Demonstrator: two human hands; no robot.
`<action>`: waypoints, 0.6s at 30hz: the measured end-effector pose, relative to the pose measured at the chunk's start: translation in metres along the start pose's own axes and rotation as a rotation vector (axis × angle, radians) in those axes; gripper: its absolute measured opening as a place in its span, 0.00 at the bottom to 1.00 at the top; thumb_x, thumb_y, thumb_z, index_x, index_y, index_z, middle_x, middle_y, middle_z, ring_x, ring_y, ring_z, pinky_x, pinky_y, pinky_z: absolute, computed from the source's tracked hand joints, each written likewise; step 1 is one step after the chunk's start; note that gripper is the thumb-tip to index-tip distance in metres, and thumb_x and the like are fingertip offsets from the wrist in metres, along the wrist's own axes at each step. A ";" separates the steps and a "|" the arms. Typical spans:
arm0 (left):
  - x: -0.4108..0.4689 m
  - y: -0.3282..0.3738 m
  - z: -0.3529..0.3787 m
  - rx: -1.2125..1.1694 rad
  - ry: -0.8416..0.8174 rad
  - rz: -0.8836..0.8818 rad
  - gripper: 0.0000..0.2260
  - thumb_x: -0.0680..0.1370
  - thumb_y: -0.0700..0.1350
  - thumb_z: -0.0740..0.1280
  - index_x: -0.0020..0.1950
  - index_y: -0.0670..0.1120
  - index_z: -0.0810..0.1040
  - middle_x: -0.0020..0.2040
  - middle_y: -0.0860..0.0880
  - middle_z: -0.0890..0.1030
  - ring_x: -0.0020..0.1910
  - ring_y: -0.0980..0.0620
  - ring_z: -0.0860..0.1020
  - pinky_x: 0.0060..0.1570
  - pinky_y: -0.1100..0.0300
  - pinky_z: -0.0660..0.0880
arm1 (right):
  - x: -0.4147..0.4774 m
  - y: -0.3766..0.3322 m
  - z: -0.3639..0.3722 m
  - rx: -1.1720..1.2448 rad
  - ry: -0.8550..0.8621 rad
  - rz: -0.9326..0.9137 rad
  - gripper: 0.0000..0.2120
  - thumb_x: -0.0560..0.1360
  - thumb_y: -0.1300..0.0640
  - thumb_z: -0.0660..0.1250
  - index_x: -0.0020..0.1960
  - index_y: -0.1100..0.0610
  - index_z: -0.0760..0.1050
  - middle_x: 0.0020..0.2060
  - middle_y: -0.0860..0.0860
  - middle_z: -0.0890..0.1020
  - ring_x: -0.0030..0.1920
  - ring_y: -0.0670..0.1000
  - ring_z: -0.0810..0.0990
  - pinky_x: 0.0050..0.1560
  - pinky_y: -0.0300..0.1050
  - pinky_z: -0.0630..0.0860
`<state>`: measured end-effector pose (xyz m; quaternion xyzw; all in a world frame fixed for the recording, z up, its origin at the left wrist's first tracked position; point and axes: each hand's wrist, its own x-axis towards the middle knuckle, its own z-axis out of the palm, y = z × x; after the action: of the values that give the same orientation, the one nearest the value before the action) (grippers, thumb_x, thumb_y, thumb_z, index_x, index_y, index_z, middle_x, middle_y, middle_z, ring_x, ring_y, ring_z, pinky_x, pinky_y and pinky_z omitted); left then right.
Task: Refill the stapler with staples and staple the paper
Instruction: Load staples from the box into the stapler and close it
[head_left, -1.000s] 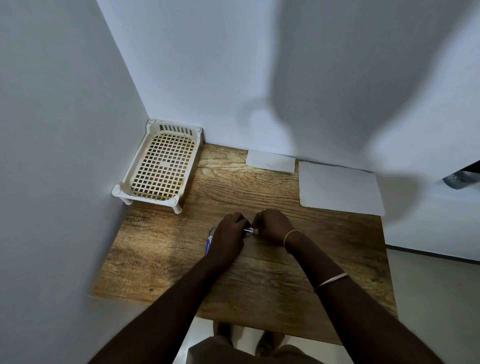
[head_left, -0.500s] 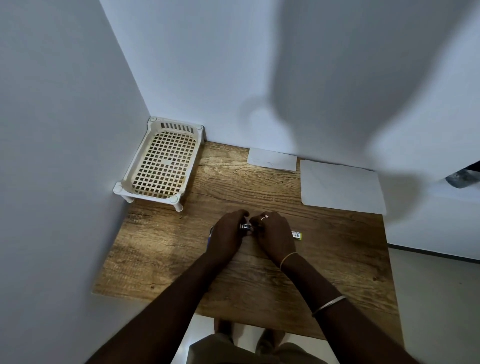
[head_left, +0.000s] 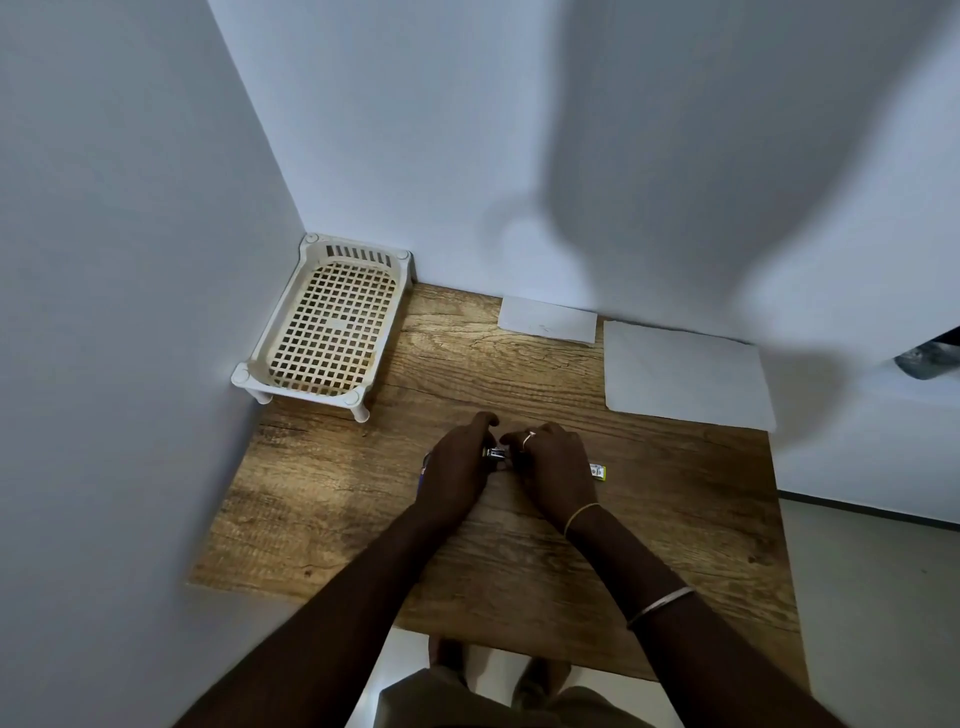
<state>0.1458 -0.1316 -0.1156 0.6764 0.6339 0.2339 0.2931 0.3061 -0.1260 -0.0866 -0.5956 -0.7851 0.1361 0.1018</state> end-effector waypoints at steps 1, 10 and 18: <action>0.000 -0.001 0.000 0.002 0.001 0.003 0.26 0.73 0.44 0.77 0.67 0.55 0.71 0.53 0.54 0.85 0.51 0.55 0.81 0.45 0.63 0.71 | 0.001 0.001 0.000 -0.010 -0.005 -0.006 0.14 0.74 0.55 0.71 0.60 0.48 0.82 0.49 0.47 0.86 0.53 0.54 0.79 0.50 0.50 0.70; 0.000 -0.001 0.000 -0.003 -0.004 0.007 0.25 0.74 0.45 0.76 0.68 0.53 0.72 0.53 0.53 0.84 0.51 0.54 0.81 0.47 0.61 0.72 | -0.006 0.005 0.000 -0.125 -0.024 -0.019 0.15 0.75 0.55 0.71 0.61 0.50 0.81 0.48 0.50 0.87 0.55 0.56 0.80 0.51 0.53 0.73; -0.001 0.001 0.000 0.003 -0.007 0.001 0.25 0.74 0.44 0.76 0.68 0.51 0.72 0.53 0.52 0.84 0.52 0.53 0.81 0.50 0.54 0.77 | -0.007 0.011 -0.006 -0.100 -0.033 -0.101 0.13 0.76 0.54 0.71 0.59 0.47 0.83 0.55 0.47 0.84 0.57 0.55 0.79 0.52 0.52 0.71</action>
<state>0.1459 -0.1324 -0.1147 0.6780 0.6330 0.2306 0.2941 0.3195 -0.1295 -0.0850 -0.5571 -0.8216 0.1011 0.0656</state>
